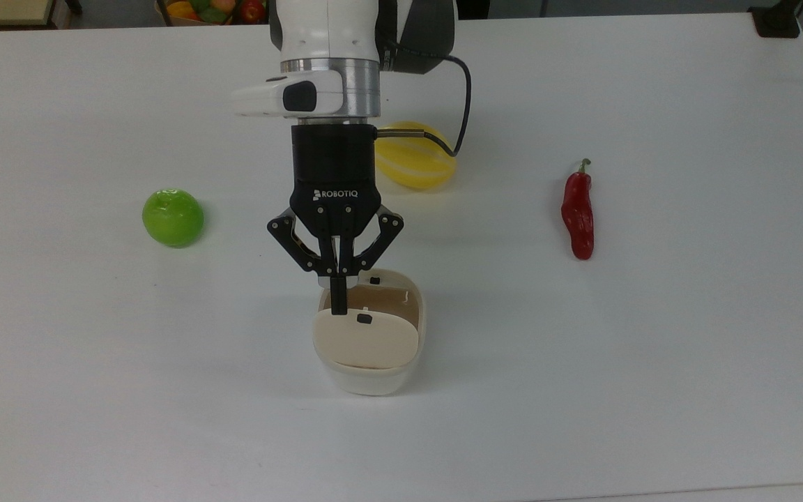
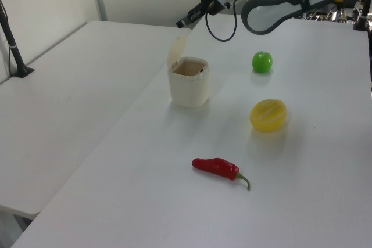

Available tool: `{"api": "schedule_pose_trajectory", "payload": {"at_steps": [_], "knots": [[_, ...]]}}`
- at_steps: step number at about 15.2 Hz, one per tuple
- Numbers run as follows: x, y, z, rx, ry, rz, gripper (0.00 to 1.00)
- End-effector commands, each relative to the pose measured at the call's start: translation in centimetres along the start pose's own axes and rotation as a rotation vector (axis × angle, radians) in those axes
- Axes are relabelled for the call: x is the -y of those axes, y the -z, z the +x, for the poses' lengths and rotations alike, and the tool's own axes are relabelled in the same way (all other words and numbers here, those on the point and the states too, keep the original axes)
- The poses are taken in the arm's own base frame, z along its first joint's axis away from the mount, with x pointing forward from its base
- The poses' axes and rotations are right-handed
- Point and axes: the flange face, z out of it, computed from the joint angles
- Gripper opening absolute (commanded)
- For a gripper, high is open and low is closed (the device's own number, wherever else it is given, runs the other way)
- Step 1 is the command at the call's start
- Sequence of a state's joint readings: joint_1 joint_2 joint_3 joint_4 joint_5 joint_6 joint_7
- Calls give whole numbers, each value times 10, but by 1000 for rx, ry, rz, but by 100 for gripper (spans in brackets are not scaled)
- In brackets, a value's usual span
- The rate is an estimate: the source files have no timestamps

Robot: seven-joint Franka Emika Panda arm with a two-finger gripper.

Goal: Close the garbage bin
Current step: 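Push the raised lid down with the gripper fingers onto the bin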

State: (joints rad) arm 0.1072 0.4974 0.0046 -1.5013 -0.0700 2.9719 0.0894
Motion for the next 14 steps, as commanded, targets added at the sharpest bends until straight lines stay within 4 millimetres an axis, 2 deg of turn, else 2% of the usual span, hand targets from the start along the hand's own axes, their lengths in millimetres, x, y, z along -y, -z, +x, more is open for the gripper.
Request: {"api": "schedule_pose_trajectory", "payload": {"at_steps": [1, 6, 7, 10, 14], "knots": [[2, -9, 3, -54, -17, 8, 0], [2, -17, -5, -37, -17, 8, 0], [1, -15, -3, -33, -17, 5, 0], [13, -14, -4, 5, 3, 12, 0], [10, -10, -4, 95, 10, 0, 0]]}}
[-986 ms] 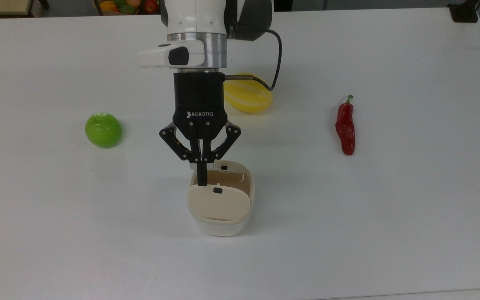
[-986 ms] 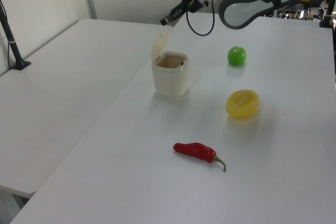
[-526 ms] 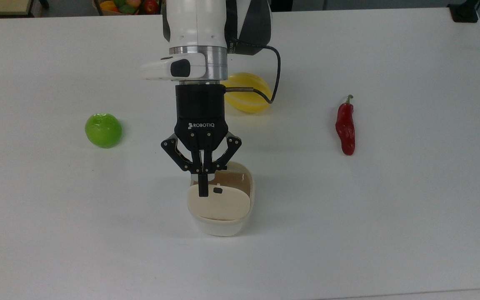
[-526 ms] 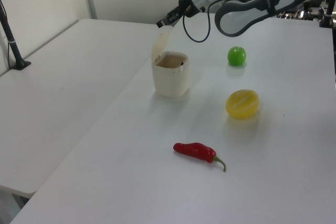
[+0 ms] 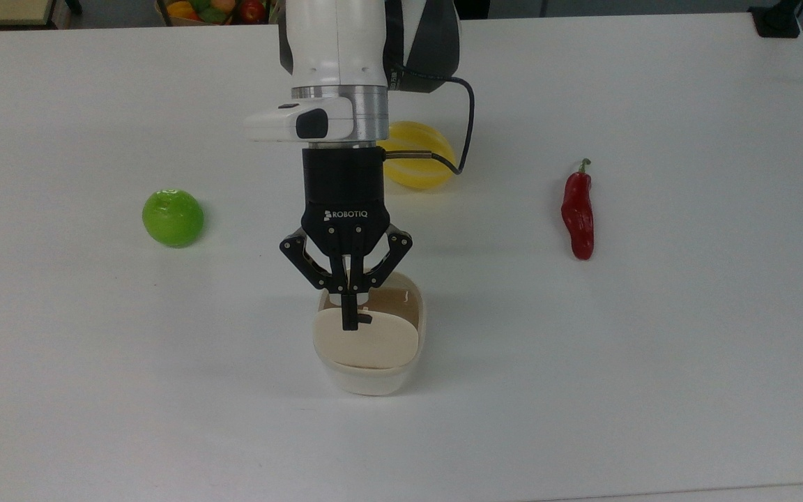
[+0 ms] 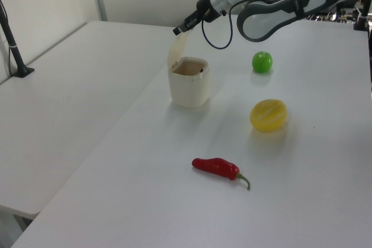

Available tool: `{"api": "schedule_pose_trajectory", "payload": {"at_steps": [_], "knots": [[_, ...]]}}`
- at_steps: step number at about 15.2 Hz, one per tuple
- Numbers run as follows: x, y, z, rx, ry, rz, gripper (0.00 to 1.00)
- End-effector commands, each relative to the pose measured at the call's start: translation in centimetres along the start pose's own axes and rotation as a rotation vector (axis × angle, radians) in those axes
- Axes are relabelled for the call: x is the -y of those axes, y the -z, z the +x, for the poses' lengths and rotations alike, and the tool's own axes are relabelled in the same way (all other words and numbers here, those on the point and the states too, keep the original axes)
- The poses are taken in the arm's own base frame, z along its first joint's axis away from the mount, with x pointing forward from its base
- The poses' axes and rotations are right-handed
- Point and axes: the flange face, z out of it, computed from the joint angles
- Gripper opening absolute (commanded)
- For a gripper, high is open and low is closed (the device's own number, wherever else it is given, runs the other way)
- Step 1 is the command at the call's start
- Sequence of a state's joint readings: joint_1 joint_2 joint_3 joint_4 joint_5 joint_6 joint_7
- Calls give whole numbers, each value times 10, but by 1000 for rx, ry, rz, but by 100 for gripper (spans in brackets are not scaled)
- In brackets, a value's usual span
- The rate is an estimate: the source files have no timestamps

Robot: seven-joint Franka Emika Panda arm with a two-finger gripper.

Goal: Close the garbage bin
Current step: 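Push the raised lid down with the gripper fingers onto the bin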

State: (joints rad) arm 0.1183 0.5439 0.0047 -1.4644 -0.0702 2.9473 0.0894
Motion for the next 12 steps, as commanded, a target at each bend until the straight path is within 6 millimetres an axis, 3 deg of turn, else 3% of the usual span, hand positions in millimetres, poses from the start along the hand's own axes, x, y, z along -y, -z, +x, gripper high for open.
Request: {"api": "schedule_pose_trajectory", "payload": {"at_steps": [1, 7, 12], "knots": [[3, 8, 4, 79, 4, -7, 0], [4, 1, -11, 229, 7, -18, 0], [13, 7, -17, 346, -6, -14, 0]]}}
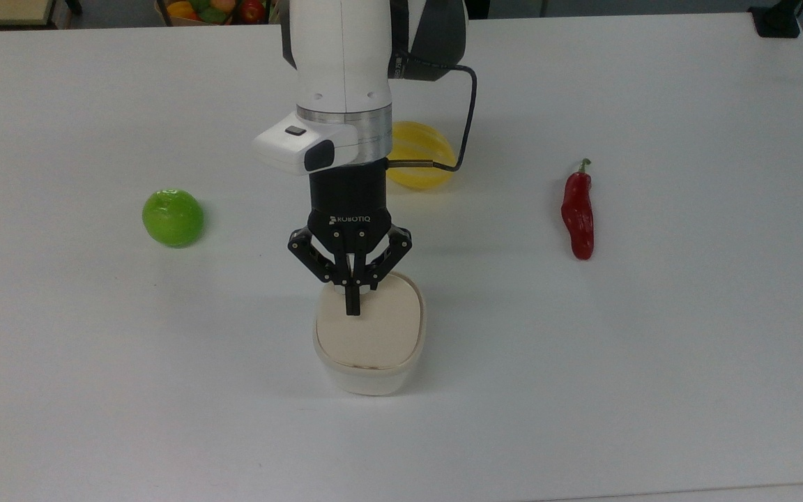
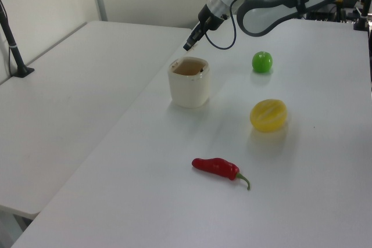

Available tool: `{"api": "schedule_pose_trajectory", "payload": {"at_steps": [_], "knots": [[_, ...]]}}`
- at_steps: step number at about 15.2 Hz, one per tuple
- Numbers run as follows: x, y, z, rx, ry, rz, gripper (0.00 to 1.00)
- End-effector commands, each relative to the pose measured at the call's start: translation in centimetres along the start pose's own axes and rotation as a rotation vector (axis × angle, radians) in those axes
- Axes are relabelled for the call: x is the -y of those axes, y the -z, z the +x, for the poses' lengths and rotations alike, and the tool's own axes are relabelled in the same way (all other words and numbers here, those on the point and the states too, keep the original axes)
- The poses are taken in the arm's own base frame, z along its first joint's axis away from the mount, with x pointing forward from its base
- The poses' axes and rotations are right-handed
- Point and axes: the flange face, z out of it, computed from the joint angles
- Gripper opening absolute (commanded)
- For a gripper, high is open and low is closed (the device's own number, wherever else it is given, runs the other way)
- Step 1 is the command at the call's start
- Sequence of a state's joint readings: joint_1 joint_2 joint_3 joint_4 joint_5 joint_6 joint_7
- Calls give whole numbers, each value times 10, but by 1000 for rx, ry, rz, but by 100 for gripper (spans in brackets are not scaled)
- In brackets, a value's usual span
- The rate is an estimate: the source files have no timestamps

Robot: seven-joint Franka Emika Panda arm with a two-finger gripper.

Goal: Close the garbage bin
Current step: 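Push the raised lid down with the gripper fingers onto the bin, then press the lid down firmly on the bin rim with the gripper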

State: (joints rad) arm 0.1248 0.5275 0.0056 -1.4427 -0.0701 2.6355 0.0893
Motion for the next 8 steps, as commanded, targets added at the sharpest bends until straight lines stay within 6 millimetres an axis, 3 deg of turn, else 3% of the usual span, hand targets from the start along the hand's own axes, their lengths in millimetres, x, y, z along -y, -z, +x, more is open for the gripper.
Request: {"api": "schedule_pose_trajectory", "payload": {"at_steps": [1, 8], "knots": [[11, 15, -5, 96, -9, 9, 0], [29, 8, -16, 170, -51, 10, 0]]}}
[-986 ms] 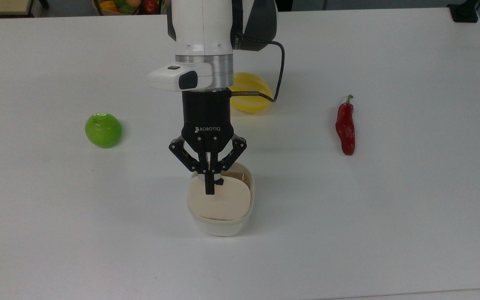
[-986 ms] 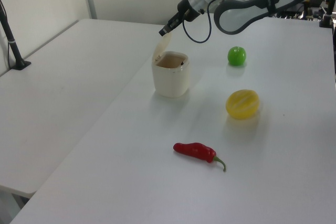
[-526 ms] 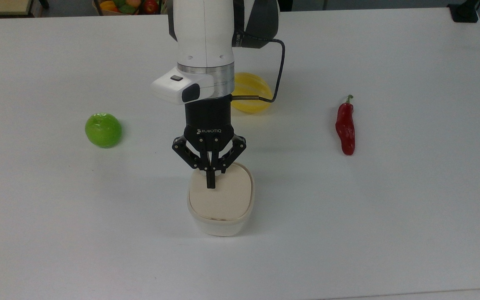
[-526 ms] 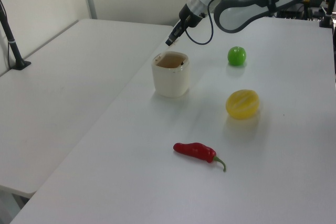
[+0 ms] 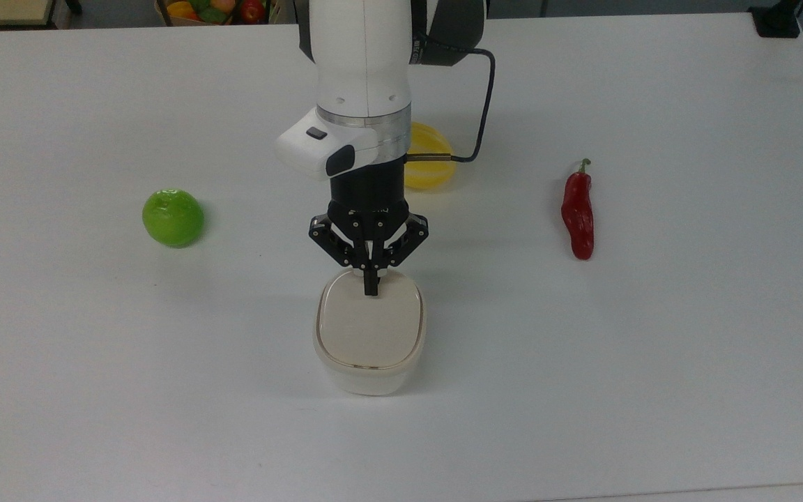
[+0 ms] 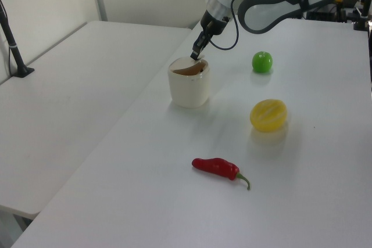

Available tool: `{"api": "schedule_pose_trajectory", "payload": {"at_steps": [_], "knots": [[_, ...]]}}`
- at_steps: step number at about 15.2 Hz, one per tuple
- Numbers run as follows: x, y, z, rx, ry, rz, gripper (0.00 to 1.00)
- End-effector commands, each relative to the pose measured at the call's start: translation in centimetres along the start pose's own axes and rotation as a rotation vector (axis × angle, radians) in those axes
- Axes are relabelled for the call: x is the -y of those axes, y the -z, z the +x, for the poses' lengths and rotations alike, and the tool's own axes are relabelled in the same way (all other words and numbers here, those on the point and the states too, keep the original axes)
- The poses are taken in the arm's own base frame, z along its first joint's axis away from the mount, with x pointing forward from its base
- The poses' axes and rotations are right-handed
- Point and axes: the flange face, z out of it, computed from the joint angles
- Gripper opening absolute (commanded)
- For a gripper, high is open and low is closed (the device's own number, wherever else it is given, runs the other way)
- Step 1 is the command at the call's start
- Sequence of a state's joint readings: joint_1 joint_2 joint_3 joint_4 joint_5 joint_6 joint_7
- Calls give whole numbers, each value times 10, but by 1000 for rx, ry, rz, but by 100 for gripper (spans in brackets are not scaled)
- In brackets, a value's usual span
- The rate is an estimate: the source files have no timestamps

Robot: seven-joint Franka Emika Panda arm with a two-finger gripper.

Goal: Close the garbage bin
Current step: 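Press the lid down firmly on the bin rim with the gripper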

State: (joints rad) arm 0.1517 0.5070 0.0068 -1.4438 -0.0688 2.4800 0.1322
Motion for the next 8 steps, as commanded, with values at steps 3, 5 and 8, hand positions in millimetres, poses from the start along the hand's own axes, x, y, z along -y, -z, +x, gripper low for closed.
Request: {"api": "schedule_pose_trajectory", "payload": {"at_steps": [3, 5, 8], "knots": [[8, 2, -9, 59, -29, 7, 0], [7, -2, -11, 68, -32, 5, 0], [-1, -7, -15, 80, -58, -3, 0]]}}
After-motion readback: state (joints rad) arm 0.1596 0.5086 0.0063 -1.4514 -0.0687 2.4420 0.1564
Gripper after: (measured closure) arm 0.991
